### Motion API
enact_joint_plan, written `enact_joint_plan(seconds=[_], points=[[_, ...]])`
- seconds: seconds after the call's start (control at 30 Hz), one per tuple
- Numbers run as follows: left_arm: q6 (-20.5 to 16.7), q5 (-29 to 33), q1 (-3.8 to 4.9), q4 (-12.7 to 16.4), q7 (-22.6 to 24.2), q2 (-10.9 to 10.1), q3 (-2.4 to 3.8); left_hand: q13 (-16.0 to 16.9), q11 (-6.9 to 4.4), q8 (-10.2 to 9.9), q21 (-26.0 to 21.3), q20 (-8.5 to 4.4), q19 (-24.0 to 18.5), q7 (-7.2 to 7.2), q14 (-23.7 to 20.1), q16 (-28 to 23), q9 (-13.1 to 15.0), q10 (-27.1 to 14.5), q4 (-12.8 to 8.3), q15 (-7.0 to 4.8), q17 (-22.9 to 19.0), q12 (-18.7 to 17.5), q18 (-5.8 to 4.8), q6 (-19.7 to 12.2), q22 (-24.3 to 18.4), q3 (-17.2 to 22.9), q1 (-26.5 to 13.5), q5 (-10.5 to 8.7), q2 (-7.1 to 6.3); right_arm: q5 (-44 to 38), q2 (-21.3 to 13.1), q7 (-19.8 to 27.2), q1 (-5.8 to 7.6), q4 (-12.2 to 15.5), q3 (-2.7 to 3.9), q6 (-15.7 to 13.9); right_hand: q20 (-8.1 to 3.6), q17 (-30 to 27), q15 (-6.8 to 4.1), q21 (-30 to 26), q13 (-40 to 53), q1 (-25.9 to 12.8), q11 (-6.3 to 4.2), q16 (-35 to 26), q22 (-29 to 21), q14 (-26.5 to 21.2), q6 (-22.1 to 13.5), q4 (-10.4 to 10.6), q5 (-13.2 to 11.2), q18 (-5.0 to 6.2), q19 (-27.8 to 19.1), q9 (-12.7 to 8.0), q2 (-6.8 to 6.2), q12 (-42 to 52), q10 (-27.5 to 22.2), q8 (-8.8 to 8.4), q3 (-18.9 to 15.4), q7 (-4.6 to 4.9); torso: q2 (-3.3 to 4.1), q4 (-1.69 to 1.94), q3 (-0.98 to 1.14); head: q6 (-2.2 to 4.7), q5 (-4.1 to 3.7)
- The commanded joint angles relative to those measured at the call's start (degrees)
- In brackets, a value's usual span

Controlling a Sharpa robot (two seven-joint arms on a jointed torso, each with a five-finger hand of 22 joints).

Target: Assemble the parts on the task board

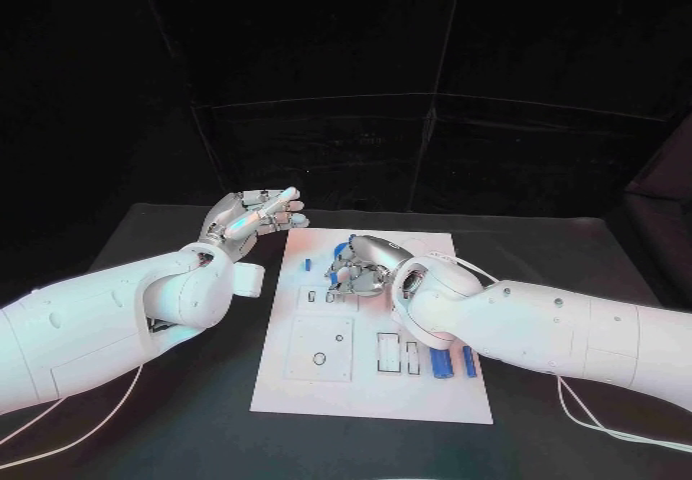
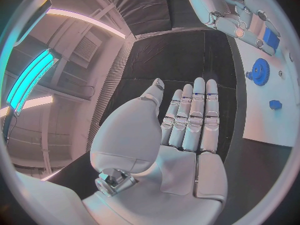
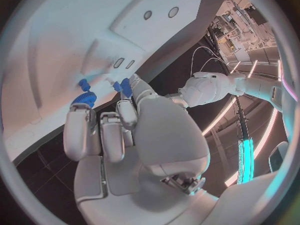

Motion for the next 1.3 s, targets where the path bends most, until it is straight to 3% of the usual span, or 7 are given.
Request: enact_joint_plan(seconds=[0.03,0.17,0.33,0.9,1.3], points=[[0.32,-0.26,0.12,0.05,0.12,0.15,0.06,0.09,-0.05,-0.12,-0.30,0.07,0.44,-0.14,0.38,-0.35,0.07,0.49,-0.32,0.01,0.07,-0.11,0.87,0.38,-0.08,-0.03,0.10,-0.03,0.48,-3.24,0.50,-1.95,-0.21,-0.54,-0.03,2.38,-0.36,8.55,-0.53,0.09,-0.03,-0.53,-0.87,-0.02,-0.04,4.59,2.10,0.42,0.25,-0.97,-0.08,0.37,-0.12,-0.22,0.51,0.44,0.84,-1.19,0.06,-0.01,-0.01,-0.20,-0.02],[0.32,-0.26,0.12,0.00,0.13,0.20,0.06,0.09,-0.05,-0.13,-0.30,0.07,0.44,-0.14,0.38,-0.35,0.07,0.49,-0.32,0.01,0.07,-0.12,0.87,0.38,-0.09,-0.04,0.10,-0.03,0.49,-4.19,0.95,-2.53,-0.54,-0.91,-0.59,2.85,-0.36,8.55,-0.53,0.09,-0.03,-0.53,-0.87,-0.02,-0.04,4.59,2.10,0.42,0.25,-0.97,-0.08,0.37,-0.12,-0.22,0.51,0.44,0.84,-1.19,0.04,-0.16,0.14,-0.38,0.27],[0.36,-0.26,0.12,-0.08,0.11,0.27,0.06,0.08,-0.05,-0.15,-0.31,0.07,0.44,-0.14,0.37,-0.38,0.06,0.49,-0.33,0.01,0.07,-0.14,0.87,0.37,-0.09,-0.04,0.10,-0.03,0.49,-5.12,1.16,-3.40,-0.82,-1.29,-0.93,3.52,-0.37,8.60,-0.54,0.08,0.04,-0.68,-0.88,-0.01,-0.05,4.60,2.11,0.45,0.28,-0.97,-0.07,0.37,-0.22,-0.15,0.55,0.43,0.86,-1.20,0.04,-0.09,0.10,-0.48,0.13],[0.35,-0.26,0.12,-0.13,0.06,0.29,0.06,0.06,-0.03,-0.22,-0.35,0.06,0.44,-0.12,0.33,-0.47,0.03,0.45,-0.37,0.03,0.07,-0.23,0.85,0.33,-0.13,-0.06,0.10,-0.02,0.50,-5.59,1.10,-4.18,-0.98,-1.66,-1.09,5.87,-0.40,8.56,-0.56,0.03,-0.07,-1.17,-0.88,-0.04,-0.11,4.59,2.11,0.54,0.23,-0.96,-0.10,0.34,-0.56,-0.31,0.51,0.37,0.92,-1.20,0.04,-0.09,0.10,-0.90,0.28],[0.40,-0.26,0.12,-0.17,-0.01,0.23,0.06,0.04,-0.01,-0.27,-0.38,0.06,0.43,-0.09,0.30,-0.53,0.02,0.43,-0.40,0.05,0.07,-0.30,0.84,0.30,-0.15,-0.07,0.11,-0.02,0.51,-5.86,0.73,-5.24,-1.00,-1.65,-1.09,7.23,-0.21,8.39,-0.22,-0.19,-1.23,-2.74,-0.38,-0.16,-0.43,4.56,0.33,0.96,-0.83,-0.92,-0.25,-0.13,-1.93,-1.88,-0.41,-0.92,1.12,-0.50,0.08,-0.08,0.12,-1.16,0.19]])
